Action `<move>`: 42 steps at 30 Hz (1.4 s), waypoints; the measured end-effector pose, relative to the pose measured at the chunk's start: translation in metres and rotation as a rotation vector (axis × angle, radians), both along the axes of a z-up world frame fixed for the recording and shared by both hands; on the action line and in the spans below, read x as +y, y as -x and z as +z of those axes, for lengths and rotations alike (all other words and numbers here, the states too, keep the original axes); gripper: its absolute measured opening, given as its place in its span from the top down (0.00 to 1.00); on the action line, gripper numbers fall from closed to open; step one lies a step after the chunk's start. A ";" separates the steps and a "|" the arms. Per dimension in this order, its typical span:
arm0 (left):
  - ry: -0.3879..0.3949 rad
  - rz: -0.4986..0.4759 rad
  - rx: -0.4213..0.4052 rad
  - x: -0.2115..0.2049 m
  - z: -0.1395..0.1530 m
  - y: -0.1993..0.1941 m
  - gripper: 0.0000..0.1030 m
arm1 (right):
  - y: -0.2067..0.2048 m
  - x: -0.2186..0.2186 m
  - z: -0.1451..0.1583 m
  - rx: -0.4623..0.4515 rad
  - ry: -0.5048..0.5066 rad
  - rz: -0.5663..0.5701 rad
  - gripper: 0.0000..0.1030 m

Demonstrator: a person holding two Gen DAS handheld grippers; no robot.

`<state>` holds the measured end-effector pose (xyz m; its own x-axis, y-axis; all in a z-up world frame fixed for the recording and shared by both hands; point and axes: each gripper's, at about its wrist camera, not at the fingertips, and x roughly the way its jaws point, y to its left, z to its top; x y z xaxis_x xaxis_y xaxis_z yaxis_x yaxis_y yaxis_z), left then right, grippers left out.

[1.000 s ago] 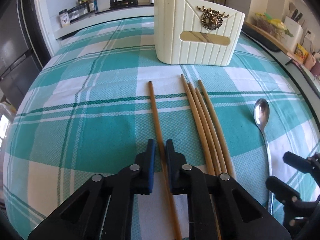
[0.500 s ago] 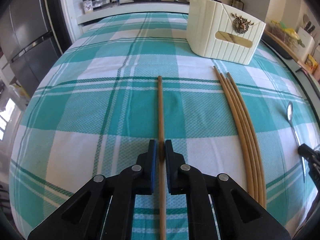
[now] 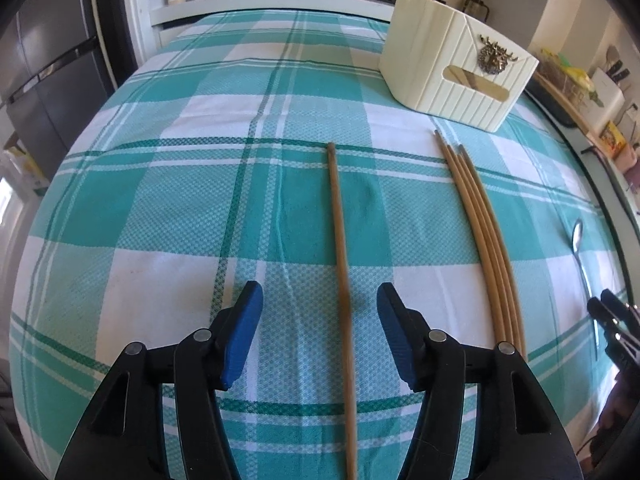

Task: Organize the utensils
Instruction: 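Close the left tool on a single chopstick while the right tool grasps the steel spoon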

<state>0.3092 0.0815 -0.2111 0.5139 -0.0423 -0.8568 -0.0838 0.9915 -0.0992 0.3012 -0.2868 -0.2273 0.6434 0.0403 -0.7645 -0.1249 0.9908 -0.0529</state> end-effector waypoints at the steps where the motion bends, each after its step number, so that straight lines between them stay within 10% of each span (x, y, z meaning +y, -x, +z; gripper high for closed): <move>1: -0.016 -0.010 0.003 -0.002 0.000 0.000 0.39 | -0.001 0.000 -0.002 0.007 -0.005 -0.001 0.46; 13: -0.064 -0.075 0.027 -0.008 -0.002 -0.006 0.33 | -0.006 -0.003 -0.008 0.034 -0.014 0.010 0.45; 20: 0.101 -0.102 0.043 0.020 0.008 -0.030 0.33 | -0.032 0.002 -0.007 0.071 0.003 0.052 0.44; 29: 0.013 -0.151 0.072 0.007 0.001 -0.054 0.38 | -0.052 0.006 -0.006 0.063 -0.014 0.093 0.44; 33: -0.011 -0.134 0.075 0.004 0.001 -0.063 0.48 | -0.067 0.009 -0.005 0.062 -0.022 0.102 0.44; 37: -0.031 -0.140 0.067 -0.004 0.001 -0.064 0.79 | -0.077 0.018 -0.006 0.046 -0.024 0.098 0.42; 42: 0.003 -0.157 0.049 -0.005 0.001 -0.063 0.95 | -0.086 0.022 -0.007 0.016 -0.029 0.080 0.65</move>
<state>0.3720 0.0763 -0.2103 0.4581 -0.1214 -0.8806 0.0671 0.9925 -0.1019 0.3874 -0.2646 -0.2339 0.6252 0.1134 -0.7722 -0.2039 0.9788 -0.0213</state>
